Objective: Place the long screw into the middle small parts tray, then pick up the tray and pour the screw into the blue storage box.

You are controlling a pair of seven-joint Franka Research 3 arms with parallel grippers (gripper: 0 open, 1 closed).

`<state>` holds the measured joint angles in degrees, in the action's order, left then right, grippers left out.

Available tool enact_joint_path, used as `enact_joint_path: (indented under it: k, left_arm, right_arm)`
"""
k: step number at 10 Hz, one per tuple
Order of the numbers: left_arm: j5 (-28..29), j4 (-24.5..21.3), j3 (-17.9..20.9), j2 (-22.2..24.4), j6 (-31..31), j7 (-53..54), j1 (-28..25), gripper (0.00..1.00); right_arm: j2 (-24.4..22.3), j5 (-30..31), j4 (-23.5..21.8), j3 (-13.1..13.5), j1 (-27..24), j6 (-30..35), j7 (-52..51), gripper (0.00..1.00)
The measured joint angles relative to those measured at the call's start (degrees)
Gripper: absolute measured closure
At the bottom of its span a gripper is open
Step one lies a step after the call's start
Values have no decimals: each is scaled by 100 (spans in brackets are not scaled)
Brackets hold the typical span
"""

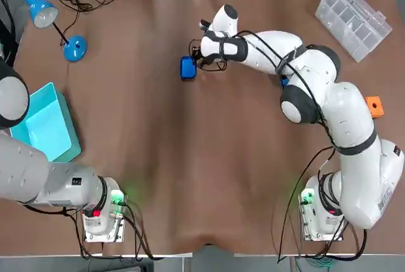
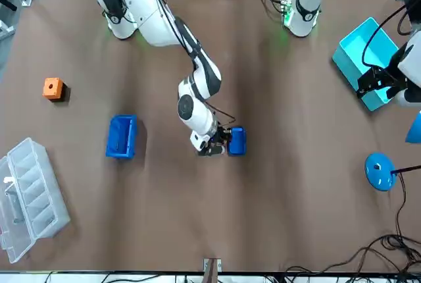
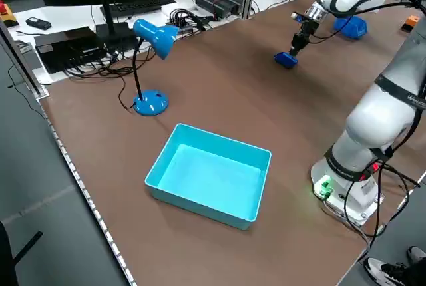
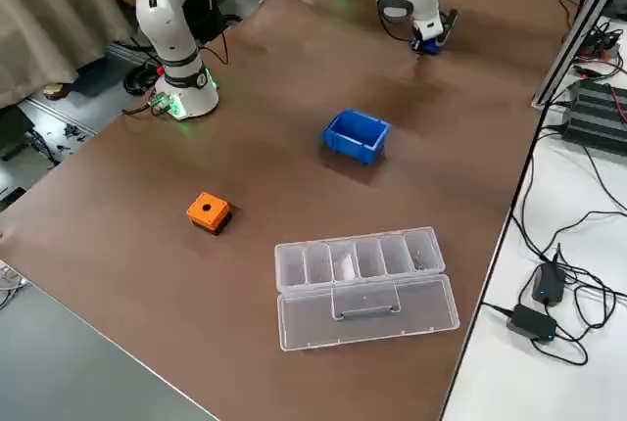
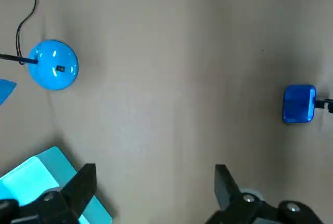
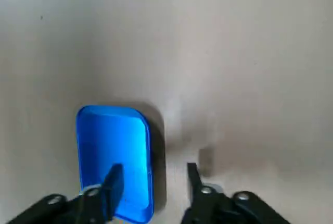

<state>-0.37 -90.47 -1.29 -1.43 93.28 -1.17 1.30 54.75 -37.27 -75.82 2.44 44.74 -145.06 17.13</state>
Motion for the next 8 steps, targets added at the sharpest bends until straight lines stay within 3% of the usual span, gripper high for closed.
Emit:
enact_joint_path:
  k: [1, 4, 8]
  left_arm:
    - [0, 0, 0, -1, 0, 0, 0, 0]
    - [0, 0, 0, -2, 0, 0, 0, 0]
    - [0, 1, 0, -3, 0, 0, 0, 0]
  right_arm:
    - [-66, 45, -36, 129, -19, 222, -33, 21]
    - [-764, 502, -25, 948, -74, 2015, -572, 15]
    - [-2014, 988, -130, 2729, -169, 4406, -2635, 11]
